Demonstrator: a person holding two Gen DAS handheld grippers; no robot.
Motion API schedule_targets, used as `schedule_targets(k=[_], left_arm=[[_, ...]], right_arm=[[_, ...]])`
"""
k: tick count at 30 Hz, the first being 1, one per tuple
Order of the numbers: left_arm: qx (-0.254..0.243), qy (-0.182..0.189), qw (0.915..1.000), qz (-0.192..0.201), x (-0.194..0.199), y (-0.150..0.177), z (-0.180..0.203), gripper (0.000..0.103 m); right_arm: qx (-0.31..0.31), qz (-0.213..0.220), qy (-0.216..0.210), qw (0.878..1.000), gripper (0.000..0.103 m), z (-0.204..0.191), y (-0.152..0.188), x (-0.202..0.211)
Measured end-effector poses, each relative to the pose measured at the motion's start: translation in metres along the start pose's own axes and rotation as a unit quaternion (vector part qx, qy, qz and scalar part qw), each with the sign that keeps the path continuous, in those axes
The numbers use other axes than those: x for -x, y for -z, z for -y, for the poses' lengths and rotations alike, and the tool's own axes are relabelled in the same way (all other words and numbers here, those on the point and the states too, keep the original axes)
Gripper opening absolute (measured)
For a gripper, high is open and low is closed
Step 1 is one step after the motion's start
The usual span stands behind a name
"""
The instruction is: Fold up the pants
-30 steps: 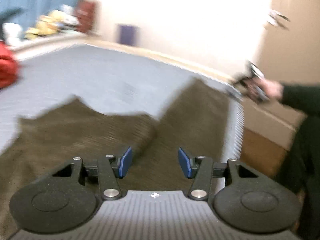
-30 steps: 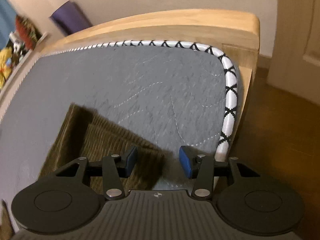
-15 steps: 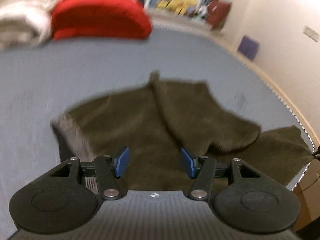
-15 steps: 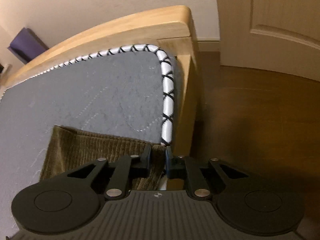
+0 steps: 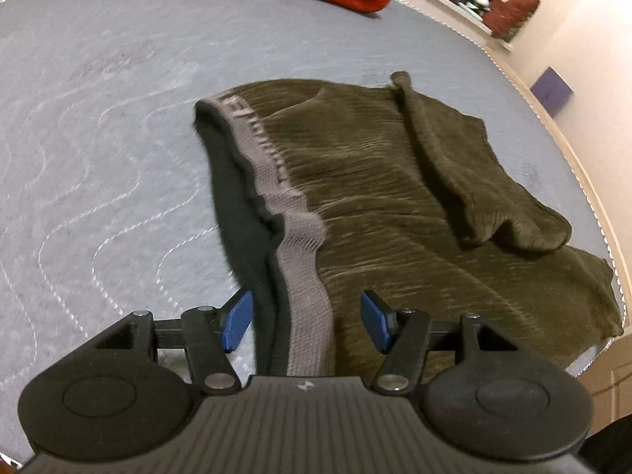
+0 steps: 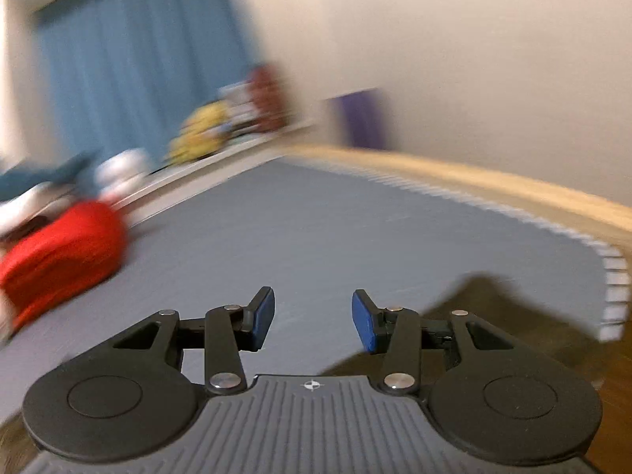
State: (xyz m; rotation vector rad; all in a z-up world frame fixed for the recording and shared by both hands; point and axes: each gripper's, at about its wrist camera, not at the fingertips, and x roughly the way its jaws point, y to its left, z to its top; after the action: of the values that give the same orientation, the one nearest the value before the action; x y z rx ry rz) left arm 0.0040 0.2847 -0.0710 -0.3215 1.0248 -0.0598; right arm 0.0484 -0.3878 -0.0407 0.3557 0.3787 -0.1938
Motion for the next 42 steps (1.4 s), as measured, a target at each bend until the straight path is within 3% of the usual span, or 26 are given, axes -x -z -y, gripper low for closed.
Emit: schedule_targets(k=[4, 9, 16, 23, 26, 28, 31, 35, 37, 38, 39, 42], left_arm=[[0.004, -0.009, 0.9999, -0.013, -0.008, 0.005, -0.006, 0.07], [0.002, -0.014, 0.9997, -0.02, -0.024, 0.005, -0.01, 0.073], [0.002, 0.008, 0.9998, -0.018, -0.031, 0.006, -0.017, 0.073], [-0.014, 0.015, 0.9997, -0.013, -0.031, 0.007, -0.016, 0.073], [-0.025, 0.019, 0.9994, -0.012, -0.032, 0.008, -0.013, 0.073], [-0.031, 0.023, 0.9991, -0.014, -0.033, 0.009, -0.011, 0.073], [-0.043, 0.024, 0.9987, -0.015, -0.034, 0.011, -0.008, 0.073], [-0.056, 0.019, 0.9982, -0.015, -0.036, 0.012, -0.005, 0.073], [-0.058, 0.015, 0.9981, -0.011, -0.036, 0.011, -0.004, 0.062], [-0.06, 0.021, 0.9979, -0.013, -0.036, 0.01, -0.005, 0.049], [-0.06, 0.023, 0.9978, -0.013, -0.036, 0.008, -0.005, 0.041], [-0.079, 0.018, 0.9967, -0.005, -0.026, 0.004, -0.001, 0.028]], right_arm=[[0.071, -0.052, -0.112, 0.99, 0.046, -0.092, 0.058, -0.006], [0.188, -0.102, -0.215, 0.953, 0.046, -0.191, 0.142, 0.015], [0.33, -0.113, -0.337, 0.875, 0.045, -0.283, 0.214, 0.07], [0.403, -0.142, -0.428, 0.796, 0.045, -0.312, 0.256, 0.078], [0.445, -0.154, -0.442, 0.763, 0.051, -0.316, 0.276, 0.083], [0.468, -0.135, -0.442, 0.753, 0.053, -0.317, 0.285, 0.087], [0.471, -0.133, -0.445, 0.75, 0.054, -0.318, 0.284, 0.089], [0.483, -0.128, -0.443, 0.744, 0.04, -0.327, 0.283, 0.089], [0.497, -0.119, -0.44, 0.738, 0.034, -0.331, 0.285, 0.091], [0.504, -0.113, -0.437, 0.736, 0.026, -0.333, 0.287, 0.091], [0.507, -0.105, -0.434, 0.737, 0.017, -0.334, 0.287, 0.092], [0.501, -0.084, -0.431, 0.746, 0.011, -0.339, 0.283, 0.096]])
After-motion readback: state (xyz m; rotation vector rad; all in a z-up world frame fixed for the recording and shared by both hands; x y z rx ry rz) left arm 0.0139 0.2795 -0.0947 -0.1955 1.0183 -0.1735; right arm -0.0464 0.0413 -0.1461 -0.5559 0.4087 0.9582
